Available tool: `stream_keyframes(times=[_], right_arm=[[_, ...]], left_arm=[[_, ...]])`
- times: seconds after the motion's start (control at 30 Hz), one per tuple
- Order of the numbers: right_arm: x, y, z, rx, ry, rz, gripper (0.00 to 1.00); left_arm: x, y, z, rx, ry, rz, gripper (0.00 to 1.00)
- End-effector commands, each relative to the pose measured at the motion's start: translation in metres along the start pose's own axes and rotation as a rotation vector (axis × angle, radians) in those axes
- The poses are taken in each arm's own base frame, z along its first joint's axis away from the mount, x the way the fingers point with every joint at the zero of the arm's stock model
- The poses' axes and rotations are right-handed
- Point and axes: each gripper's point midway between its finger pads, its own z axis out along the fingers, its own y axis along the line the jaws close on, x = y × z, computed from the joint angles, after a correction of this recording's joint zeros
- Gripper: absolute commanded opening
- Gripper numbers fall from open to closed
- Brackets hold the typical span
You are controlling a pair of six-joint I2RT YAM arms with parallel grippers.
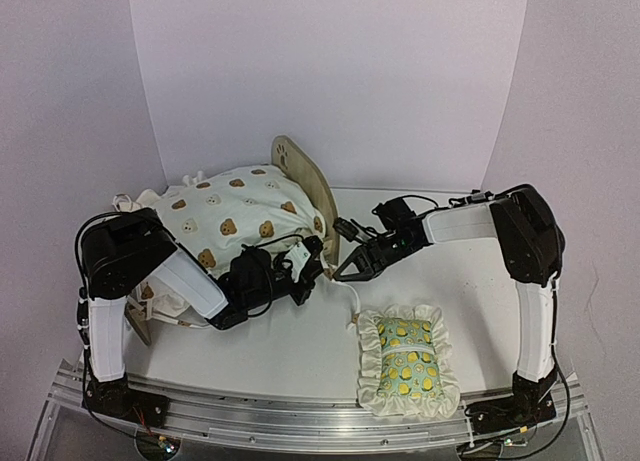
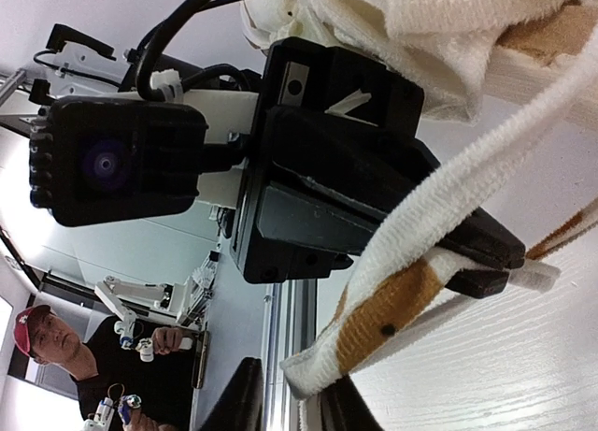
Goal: Set up the pet bed
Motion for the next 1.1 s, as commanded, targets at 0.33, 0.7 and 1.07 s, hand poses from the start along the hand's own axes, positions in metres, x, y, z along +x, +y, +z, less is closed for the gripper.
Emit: stream_keyframes(times=[0.33, 0.7, 1.07], right_arm=[[0.019, -0.014, 0.004, -0.003, 0.019, 0.13, 0.46], [0.042, -0.035, -0.001, 0.18, 0.028, 0.156, 0.42], [0.049, -0.056, 0.008, 0.253, 0.039, 0.134, 0.47]], left_arm=[[-0.027, 0.021, -0.002, -0.077, 0.048, -0.04, 0.0], [-0.045, 0.022, -0.001, -0.072, 0.041, -0.057, 0.0], [-0.046, 0.019, 0.003, -0.07, 0.051, -0.064, 0.0]])
